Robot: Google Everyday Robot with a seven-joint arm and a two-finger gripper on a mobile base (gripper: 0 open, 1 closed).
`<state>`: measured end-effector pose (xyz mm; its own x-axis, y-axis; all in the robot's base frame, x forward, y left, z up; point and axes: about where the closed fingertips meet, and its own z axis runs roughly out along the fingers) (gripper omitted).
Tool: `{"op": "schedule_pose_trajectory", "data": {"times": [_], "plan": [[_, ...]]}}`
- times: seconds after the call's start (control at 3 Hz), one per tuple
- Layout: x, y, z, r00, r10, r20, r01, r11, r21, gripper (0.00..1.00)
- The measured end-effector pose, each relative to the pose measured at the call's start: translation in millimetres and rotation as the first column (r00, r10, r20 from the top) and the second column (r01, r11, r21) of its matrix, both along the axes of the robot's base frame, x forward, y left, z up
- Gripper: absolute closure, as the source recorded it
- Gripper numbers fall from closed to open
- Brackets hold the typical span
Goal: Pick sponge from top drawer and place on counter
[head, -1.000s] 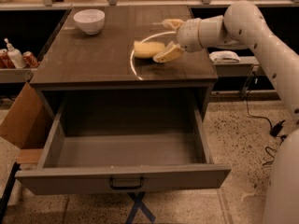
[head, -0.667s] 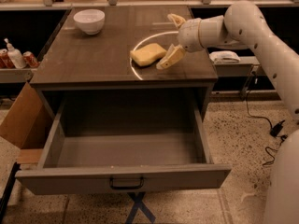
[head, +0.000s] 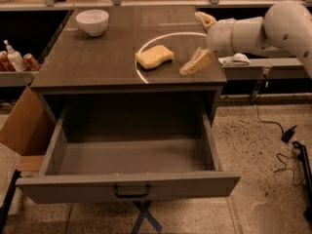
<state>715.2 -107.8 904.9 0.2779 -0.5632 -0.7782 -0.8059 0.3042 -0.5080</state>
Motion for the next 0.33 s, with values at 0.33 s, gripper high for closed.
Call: {"op": "schedule_pose_trajectory", "data": {"times": [0.33], "plan": [[-2.9, -6.5, -1.2, 1.0, -0.008, -0.003, 0.008, 1.0, -0.003, 0.0]]}}
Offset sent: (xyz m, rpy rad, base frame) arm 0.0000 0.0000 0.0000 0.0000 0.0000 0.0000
